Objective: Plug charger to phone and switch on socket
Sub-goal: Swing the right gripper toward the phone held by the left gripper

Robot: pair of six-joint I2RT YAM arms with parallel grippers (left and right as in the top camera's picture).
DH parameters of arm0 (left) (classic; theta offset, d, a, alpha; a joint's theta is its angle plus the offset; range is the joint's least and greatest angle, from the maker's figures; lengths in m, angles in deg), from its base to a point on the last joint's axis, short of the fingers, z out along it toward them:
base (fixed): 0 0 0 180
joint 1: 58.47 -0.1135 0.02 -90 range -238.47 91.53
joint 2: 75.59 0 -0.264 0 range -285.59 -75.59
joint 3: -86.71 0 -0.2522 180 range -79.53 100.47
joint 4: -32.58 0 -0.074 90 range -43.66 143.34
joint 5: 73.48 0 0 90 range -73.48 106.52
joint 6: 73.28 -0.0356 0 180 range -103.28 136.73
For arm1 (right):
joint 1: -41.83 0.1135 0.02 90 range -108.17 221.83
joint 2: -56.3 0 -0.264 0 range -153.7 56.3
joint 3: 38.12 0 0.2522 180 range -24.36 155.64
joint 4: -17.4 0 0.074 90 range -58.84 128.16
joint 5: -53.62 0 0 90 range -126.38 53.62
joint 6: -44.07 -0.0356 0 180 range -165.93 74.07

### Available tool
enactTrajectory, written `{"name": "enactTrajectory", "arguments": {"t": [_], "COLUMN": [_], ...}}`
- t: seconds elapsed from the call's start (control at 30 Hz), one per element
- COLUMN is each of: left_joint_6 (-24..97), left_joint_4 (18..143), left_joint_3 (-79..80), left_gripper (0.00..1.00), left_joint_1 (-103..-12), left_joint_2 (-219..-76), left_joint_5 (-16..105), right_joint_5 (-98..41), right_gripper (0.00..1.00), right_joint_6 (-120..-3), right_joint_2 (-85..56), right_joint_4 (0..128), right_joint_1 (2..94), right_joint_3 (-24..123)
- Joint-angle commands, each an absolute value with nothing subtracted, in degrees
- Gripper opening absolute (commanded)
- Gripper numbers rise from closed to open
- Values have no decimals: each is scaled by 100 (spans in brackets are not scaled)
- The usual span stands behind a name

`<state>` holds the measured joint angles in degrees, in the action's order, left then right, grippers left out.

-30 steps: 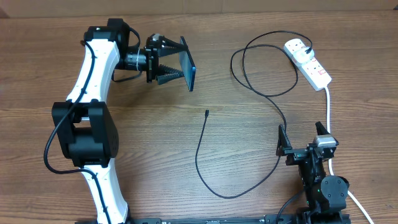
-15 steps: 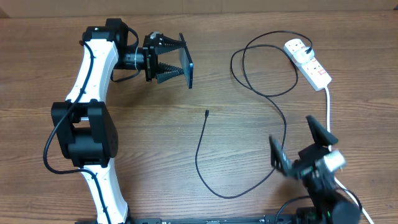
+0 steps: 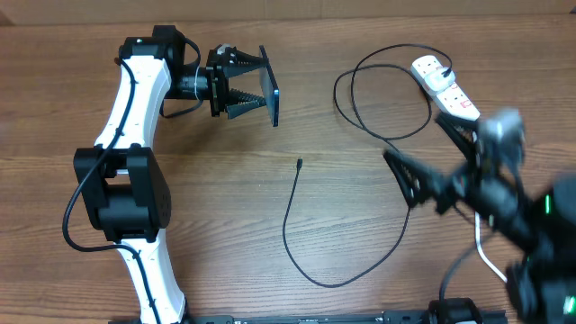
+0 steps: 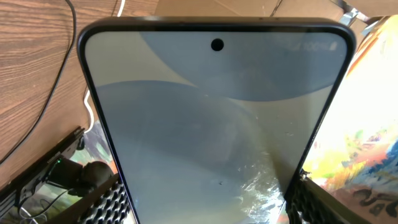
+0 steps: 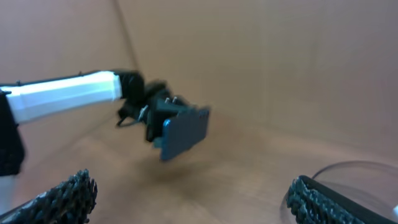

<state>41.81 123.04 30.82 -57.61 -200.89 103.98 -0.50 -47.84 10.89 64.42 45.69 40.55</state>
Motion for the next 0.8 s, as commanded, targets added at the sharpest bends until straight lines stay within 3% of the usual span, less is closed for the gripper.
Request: {"name": "enactTrajectory", "arguments": {"t": [0.0,0.07,0.13,0.23,0.37,0.5,0.77], "left_joint_6": [4159,4159,4159,4159,4229,4463,4972], "left_joint_4": [12302,12300,12300,12304,12300,12296,12047], "left_joint_3": [3235,3235,3235,3235,3235,3235,3235], "left_gripper": [63,64,63,63,63,64,64], "left_joint_1": [-5765,-5765,-5763,-5743,-5643,-5520,-5177], "left_joint_2": [-20074,-20074,-20074,-20074,-20074,-20074,-20074], "left_joint_5": [10706,10689,10608,10494,10223,9642,8940], "right_joint_5": [1351,2341,2300,713,-2909,-4926,-6498], "right_gripper": [100,100,100,100,100,100,95], "right_joint_6": [-5169,-5683,-5796,-5855,-6692,-7331,-8520], "right_joint_2": [130,-465,-817,-1175,-1656,-2008,-2587], "right_joint_4": [6743,6134,5974,6278,6722,6815,6746], "right_joint_1": [4595,4676,4938,5581,7015,7893,8879], "right_joint_3": [4826,4997,5093,5174,5180,5180,5180]}}
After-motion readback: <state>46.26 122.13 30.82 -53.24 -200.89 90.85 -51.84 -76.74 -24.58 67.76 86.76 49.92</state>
